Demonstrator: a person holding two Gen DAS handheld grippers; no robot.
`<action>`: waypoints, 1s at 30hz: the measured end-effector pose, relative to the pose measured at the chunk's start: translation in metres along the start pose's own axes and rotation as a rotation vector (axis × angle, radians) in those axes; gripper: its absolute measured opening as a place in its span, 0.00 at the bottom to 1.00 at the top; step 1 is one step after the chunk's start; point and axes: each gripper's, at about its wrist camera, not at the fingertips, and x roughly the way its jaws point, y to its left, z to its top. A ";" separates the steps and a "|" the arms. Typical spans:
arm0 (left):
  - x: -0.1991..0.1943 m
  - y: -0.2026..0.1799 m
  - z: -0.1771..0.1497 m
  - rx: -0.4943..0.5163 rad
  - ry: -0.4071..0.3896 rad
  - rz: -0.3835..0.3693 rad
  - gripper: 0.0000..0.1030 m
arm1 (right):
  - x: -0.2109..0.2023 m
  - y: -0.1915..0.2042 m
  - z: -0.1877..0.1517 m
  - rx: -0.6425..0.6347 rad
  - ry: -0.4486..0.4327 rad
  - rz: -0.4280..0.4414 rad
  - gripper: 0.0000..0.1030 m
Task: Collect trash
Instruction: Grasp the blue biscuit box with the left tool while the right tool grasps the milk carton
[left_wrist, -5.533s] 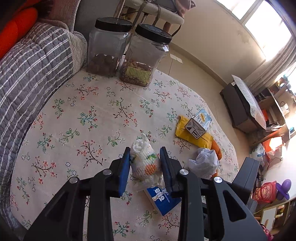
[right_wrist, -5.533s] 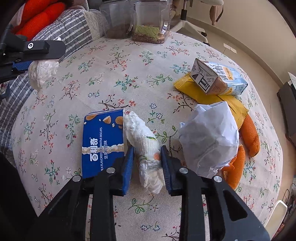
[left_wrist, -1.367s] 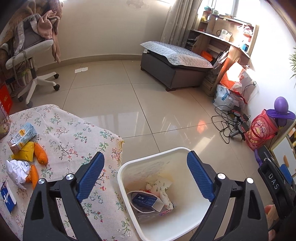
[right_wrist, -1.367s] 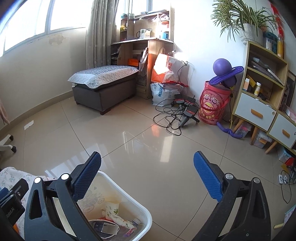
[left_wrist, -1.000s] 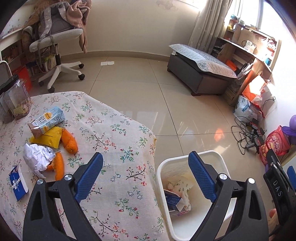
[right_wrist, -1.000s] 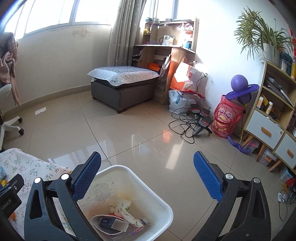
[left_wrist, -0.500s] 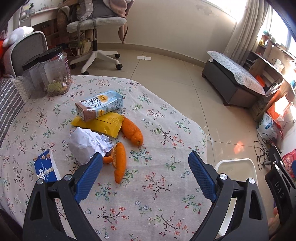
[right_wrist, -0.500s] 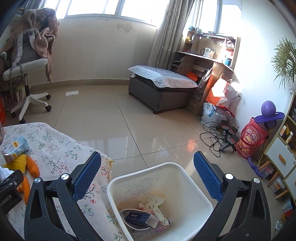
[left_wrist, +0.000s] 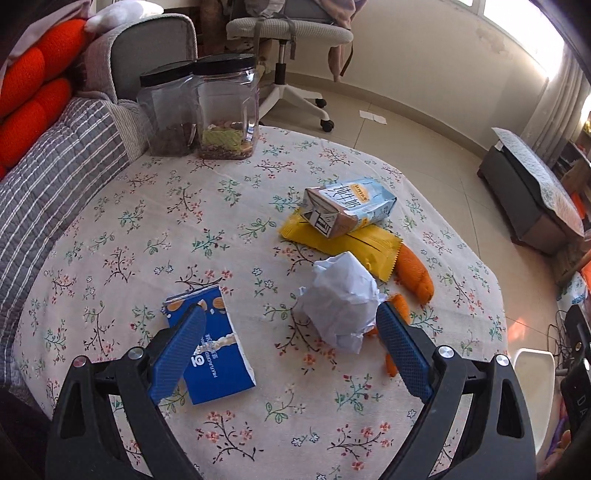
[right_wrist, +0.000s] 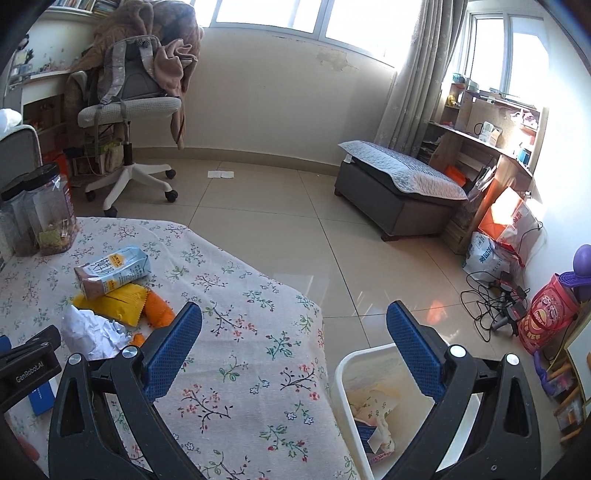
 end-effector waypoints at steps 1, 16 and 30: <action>0.002 0.005 0.001 -0.006 0.004 0.017 0.88 | -0.001 0.005 0.001 -0.008 -0.004 0.011 0.93; 0.085 0.073 -0.006 -0.106 0.226 0.163 0.88 | 0.004 0.055 -0.002 -0.121 0.035 0.095 0.93; 0.088 0.074 0.016 0.003 0.244 0.010 0.56 | 0.059 0.108 0.040 0.003 0.229 0.190 0.93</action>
